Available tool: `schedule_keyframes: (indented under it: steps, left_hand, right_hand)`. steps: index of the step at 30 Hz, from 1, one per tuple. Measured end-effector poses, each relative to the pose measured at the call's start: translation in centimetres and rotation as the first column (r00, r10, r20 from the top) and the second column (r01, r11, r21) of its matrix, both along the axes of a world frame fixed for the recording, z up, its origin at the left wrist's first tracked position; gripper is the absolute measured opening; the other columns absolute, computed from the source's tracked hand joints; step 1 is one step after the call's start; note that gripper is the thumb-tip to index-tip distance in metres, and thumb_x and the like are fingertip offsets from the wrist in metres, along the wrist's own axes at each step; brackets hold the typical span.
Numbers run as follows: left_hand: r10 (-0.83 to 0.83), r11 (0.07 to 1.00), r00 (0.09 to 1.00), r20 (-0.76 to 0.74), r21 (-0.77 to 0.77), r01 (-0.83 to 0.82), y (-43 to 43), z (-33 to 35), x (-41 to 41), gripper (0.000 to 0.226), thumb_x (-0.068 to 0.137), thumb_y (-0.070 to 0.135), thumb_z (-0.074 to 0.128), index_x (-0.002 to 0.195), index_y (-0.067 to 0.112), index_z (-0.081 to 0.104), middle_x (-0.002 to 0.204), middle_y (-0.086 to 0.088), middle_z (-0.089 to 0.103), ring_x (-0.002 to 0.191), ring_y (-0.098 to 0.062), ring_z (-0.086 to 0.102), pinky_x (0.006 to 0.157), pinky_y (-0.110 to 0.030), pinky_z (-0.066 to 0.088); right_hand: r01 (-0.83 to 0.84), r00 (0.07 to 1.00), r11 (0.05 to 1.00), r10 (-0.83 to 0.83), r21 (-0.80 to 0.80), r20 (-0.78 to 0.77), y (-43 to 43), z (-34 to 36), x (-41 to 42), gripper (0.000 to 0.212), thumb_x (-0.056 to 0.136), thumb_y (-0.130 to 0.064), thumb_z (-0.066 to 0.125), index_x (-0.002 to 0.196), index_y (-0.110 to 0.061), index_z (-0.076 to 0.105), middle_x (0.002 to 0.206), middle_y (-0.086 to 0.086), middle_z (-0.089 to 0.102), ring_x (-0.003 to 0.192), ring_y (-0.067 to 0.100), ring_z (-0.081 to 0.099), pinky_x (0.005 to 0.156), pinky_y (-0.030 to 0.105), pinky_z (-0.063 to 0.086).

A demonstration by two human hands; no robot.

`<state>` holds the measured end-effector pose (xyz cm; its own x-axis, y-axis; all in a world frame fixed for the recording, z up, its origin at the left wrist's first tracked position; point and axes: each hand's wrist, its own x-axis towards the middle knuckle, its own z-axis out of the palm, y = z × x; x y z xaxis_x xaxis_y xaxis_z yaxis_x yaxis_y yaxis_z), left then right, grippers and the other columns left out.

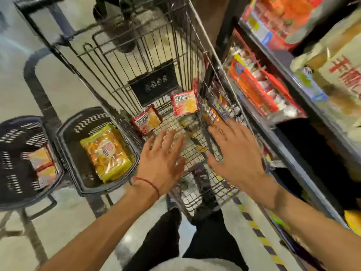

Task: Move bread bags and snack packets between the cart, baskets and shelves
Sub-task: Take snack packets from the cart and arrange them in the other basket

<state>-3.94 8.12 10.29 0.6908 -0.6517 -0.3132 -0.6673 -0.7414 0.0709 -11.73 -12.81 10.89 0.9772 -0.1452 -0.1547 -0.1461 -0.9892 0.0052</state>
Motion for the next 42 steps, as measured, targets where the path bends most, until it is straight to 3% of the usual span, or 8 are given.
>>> schedule_keyframes:
  steps: [12,19,24,27,34,36,39,42]
  left_hand:
    - [0.454,0.89,0.891,0.016,0.037,-0.455,-7.3,-9.6,5.1,0.065,0.1,0.056,0.04,0.154,0.02,0.04,0.164,-0.009,0.033,0.149,-0.033,0.033,0.115,-0.055,0.035]
    - [0.729,0.672,0.673,-0.124,-0.053,-0.739,-9.4,-19.6,8.4,0.065,0.1,0.053,0.043,0.157,0.024,0.032,0.169,-0.004,0.019,0.154,-0.03,0.017,0.12,-0.053,0.025]
    - [0.805,0.57,0.579,-0.13,-0.104,-0.815,-9.3,-26.0,10.3,0.062,0.1,0.053,0.045,0.152,0.02,0.041,0.164,-0.006,0.028,0.146,-0.032,0.029,0.113,-0.052,0.037]
    - [0.847,0.493,0.511,-0.147,-0.145,-0.858,-9.0,-28.8,10.8,0.063,0.097,0.049,0.053,0.152,0.021,0.041,0.163,-0.006,0.03,0.144,-0.032,0.03,0.11,-0.051,0.037]
    - [0.867,0.447,0.46,-0.189,-0.109,-0.888,-8.6,-32.0,11.6,0.063,0.097,0.048,0.053,0.152,0.021,0.039,0.163,-0.008,0.029,0.141,-0.034,0.031,0.11,-0.056,0.038]
    - [0.866,0.438,0.46,-0.198,-0.144,-0.887,-8.3,-32.1,11.6,0.062,0.097,0.048,0.053,0.151,0.023,0.039,0.161,-0.006,0.031,0.139,-0.033,0.034,0.109,-0.055,0.04]
    - [0.88,0.383,0.415,-0.232,-0.172,-0.908,-7.8,-32.2,11.6,0.06,0.096,0.043,0.056,0.151,0.023,0.041,0.159,-0.007,0.035,0.143,-0.033,0.032,0.114,-0.053,0.036]
    - [0.911,0.266,0.311,-0.271,-0.191,-0.945,-7.1,-32.5,11.8,0.062,0.095,0.039,0.06,0.152,0.024,0.04,0.16,-0.006,0.034,0.146,-0.03,0.03,0.117,-0.051,0.034]
  right_hand:
    - [-0.291,0.954,0.956,0.293,0.048,-0.06,-8.3,-11.0,12.4,0.072,0.096,-0.06,0.042,0.154,-0.019,0.049,0.157,0.006,0.05,0.149,0.031,0.036,0.125,0.05,0.022]
    - [-0.263,0.963,0.955,0.269,0.135,-0.031,-8.8,-20.6,16.2,0.066,0.096,-0.053,0.044,0.151,-0.018,0.052,0.156,0.007,0.05,0.15,0.033,0.036,0.123,0.051,0.022]
    - [-0.073,0.994,0.963,0.092,0.259,-0.063,-8.6,-27.1,18.6,0.062,0.095,-0.05,0.053,0.147,-0.016,0.053,0.152,0.006,0.051,0.143,0.031,0.04,0.117,0.054,0.036]
    - [0.139,0.988,0.902,-0.096,0.409,-0.124,-8.3,-30.5,20.6,0.066,0.1,-0.044,0.06,0.154,-0.011,0.04,0.156,0.008,0.04,0.141,0.029,0.039,0.112,0.046,0.042]
    - [0.559,0.821,0.458,-0.423,0.692,-0.383,-6.4,-35.5,25.2,0.107,0.098,-0.03,0.074,0.166,-0.009,-0.006,0.168,0.013,0.023,0.151,0.019,0.028,0.116,0.02,0.023]
    - [0.577,0.803,0.453,-0.467,0.679,-0.37,-5.9,-36.1,26.3,0.109,0.096,-0.03,0.076,0.165,-0.007,-0.006,0.165,0.014,0.032,0.148,0.021,0.034,0.113,0.02,0.025]
    - [0.577,0.809,0.549,-0.484,0.605,-0.332,-5.7,-37.2,27.3,0.109,0.09,-0.044,0.079,0.166,-0.009,0.009,0.168,0.015,0.026,0.154,0.031,0.027,0.124,0.04,0.022]
    - [0.56,0.829,0.636,-0.429,0.531,-0.359,-5.3,-38.1,27.5,0.113,0.078,-0.056,0.084,0.162,-0.011,0.022,0.162,0.016,0.03,0.149,0.037,0.03,0.122,0.054,0.028]
